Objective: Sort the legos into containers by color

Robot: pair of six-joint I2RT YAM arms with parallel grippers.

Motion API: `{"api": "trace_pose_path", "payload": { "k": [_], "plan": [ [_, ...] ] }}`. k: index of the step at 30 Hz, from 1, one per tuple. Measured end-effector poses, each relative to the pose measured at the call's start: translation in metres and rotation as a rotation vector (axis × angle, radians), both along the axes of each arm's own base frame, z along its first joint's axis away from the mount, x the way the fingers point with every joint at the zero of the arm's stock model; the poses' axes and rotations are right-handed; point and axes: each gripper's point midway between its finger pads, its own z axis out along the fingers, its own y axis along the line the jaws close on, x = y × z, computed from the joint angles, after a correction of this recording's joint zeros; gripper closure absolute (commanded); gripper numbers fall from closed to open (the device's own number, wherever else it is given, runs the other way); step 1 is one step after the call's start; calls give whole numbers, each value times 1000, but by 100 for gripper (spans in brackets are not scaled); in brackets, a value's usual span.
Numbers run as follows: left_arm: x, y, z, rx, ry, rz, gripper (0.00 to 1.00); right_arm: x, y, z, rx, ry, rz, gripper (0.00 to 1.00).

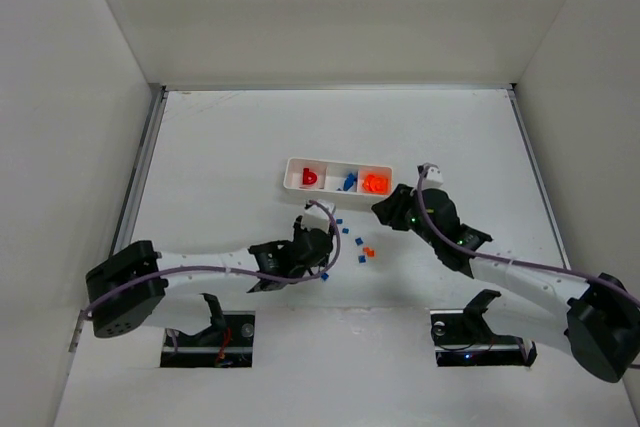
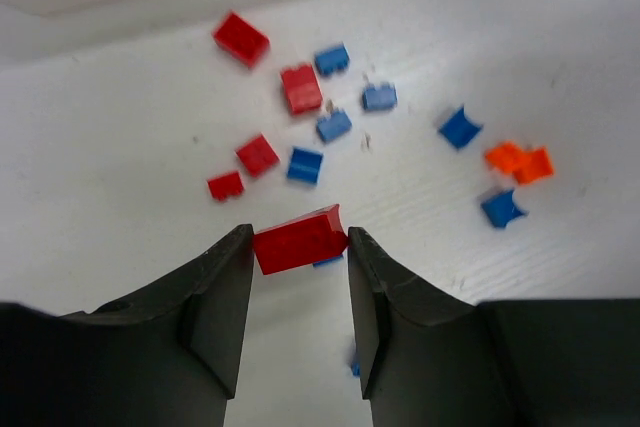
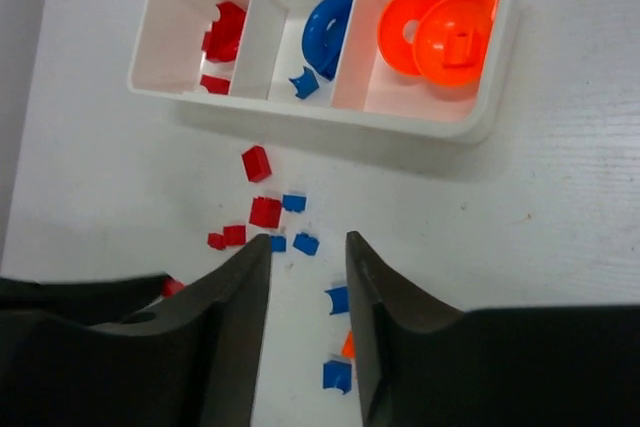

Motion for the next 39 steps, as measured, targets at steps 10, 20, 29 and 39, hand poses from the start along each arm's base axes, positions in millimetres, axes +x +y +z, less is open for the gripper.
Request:
{"api": "trace_pose_path", "payload": {
  "k": [10,20,29,39],
  "plan": [
    [96,11,84,-215,-126,264,77,-54,17,-37,-158,84,119,65],
    [177,29,71,-211,-110,418,76,-80,10,-60,-259,145,96,51],
    [200,36,23,-139,-30,452,70,-92,5,-91,-376,209,99,55],
    [205,31,21,-149,-33,446,49,-82,13,-94,-431,218,88,58]
  ]
}}
